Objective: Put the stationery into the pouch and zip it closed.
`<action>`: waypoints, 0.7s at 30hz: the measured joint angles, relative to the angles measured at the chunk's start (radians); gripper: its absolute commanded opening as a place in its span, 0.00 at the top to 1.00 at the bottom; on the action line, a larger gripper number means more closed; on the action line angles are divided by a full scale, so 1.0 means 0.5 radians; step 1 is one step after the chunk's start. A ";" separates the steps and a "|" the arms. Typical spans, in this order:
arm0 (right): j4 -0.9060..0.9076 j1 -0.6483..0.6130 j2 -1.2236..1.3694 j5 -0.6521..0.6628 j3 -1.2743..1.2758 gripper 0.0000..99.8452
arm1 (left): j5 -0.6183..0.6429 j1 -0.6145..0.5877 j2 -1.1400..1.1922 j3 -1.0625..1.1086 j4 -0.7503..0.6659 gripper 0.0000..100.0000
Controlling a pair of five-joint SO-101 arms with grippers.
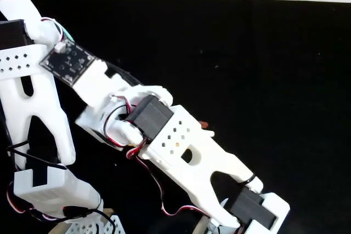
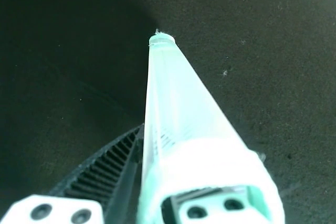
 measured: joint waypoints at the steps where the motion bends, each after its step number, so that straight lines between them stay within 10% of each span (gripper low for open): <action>1: -0.037 0.000 0.000 -0.052 0.000 0.66 | -0.006 -0.012 0.000 0.000 0.000 0.99; 21: -0.798 0.040 0.003 -0.396 0.387 0.66 | 0.000 -0.086 0.000 0.000 0.000 0.99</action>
